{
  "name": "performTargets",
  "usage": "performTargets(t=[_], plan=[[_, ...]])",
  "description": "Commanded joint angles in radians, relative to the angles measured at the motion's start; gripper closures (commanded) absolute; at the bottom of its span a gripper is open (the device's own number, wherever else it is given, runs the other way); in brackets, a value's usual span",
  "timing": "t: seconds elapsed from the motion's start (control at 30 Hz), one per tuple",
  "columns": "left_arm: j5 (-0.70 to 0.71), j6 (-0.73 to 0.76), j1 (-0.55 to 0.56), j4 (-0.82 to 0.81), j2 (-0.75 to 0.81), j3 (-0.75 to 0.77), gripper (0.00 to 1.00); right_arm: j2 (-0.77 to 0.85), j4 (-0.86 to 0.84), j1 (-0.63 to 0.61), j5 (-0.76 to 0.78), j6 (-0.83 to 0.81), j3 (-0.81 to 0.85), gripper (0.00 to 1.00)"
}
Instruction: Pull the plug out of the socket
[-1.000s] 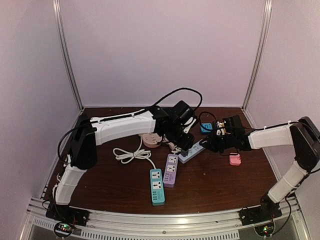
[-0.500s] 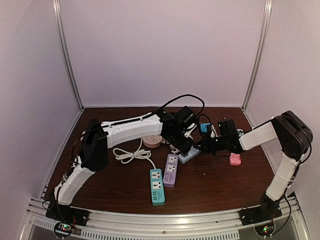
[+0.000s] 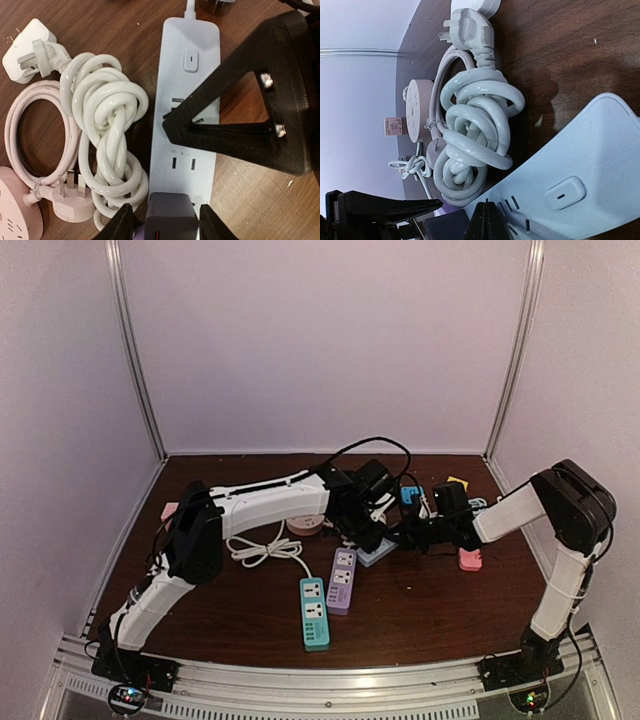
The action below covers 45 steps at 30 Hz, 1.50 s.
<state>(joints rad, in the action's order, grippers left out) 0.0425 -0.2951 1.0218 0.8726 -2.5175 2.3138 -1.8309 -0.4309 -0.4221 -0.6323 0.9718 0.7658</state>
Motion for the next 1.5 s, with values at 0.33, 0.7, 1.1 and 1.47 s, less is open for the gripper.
performTargets(t=[0.33,0.7,1.1,1.47], plan=[[-0.022,-0.013,0.012,-0.032,0.028,0.077,0.91,-0.015,0.061,-0.004,0.059,-0.018,-0.002,1.0],[-0.041,-0.029,0.009,-0.11,0.043,0.074,0.96,-0.029,0.067,-0.025,0.078,-0.04,-0.042,1.0],[-0.132,-0.094,-0.028,-0.156,0.043,0.106,1.0,-0.041,0.042,-0.035,0.094,-0.042,-0.133,1.0],[-0.203,-0.156,-0.054,-0.153,0.057,0.076,1.0,-0.064,-0.065,0.013,0.067,-0.025,-0.249,1.0]])
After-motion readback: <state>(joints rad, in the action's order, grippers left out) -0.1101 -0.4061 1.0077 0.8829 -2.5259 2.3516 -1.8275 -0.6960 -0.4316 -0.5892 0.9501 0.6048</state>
